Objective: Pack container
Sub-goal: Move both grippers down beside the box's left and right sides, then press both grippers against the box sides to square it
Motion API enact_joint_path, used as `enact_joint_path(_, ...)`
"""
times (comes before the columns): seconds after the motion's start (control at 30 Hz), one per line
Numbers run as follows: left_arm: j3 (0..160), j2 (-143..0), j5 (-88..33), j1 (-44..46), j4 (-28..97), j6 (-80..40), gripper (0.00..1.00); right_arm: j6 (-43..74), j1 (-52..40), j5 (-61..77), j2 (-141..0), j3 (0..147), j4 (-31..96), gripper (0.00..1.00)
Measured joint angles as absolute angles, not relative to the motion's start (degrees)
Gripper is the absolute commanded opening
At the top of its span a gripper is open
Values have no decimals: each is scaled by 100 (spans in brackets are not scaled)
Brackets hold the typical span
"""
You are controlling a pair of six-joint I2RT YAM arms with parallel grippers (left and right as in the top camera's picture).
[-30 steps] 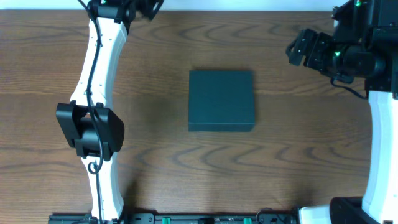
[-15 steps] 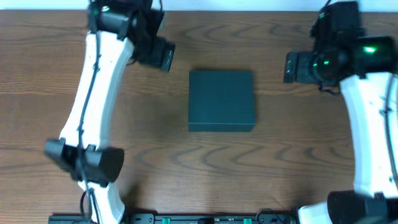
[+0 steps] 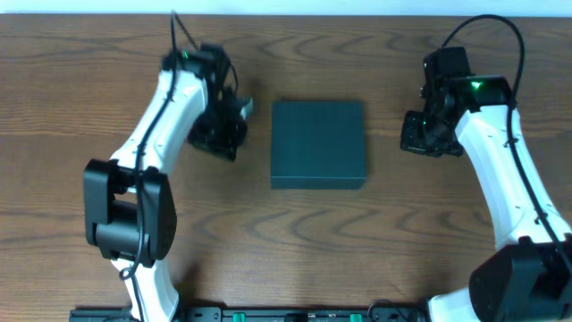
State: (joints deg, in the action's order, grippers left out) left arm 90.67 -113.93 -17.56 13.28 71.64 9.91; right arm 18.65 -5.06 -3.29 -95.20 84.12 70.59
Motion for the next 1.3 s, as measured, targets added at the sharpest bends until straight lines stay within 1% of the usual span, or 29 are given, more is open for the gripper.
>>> enact_joint_path(0.07,8565,-11430,-1649,1328,6845,637,6,1896,-506,-228,-9520,8372,6993,2)
enact_joint_path(0.13,8416,-11432,-1608,1334,6641,460,6,1931,-506,-189,-9520,8335,6877,2)
enact_joint_path(0.37,8372,-11432,-1588,1555,6025,148,6,2281,-598,-128,-9583,7481,6158,1)
enact_joint_path(0.47,8357,-11432,-1566,1726,5605,84,6,2499,-659,-99,-9776,7133,5623,1)
enact_joint_path(0.63,8344,-11432,-1542,1984,5061,-47,6,2703,-661,-30,-10088,6989,5288,2)
enact_joint_path(0.77,8337,-11432,-1540,2137,4818,-270,6,2783,-661,486,-10464,6982,4762,2)
enact_joint_path(1.0,8331,-11432,-1503,2150,4519,-777,6,2821,-663,1852,-10888,6960,3964,2)
enact_joint_path(1.17,8320,-11432,-1503,2150,3730,-1146,6,3055,-661,2132,-10925,6947,3437,2)
enact_joint_path(1.3,8320,-11432,-1466,2139,3546,-1326,6,3267,-661,2217,-10925,6947,3227,1)
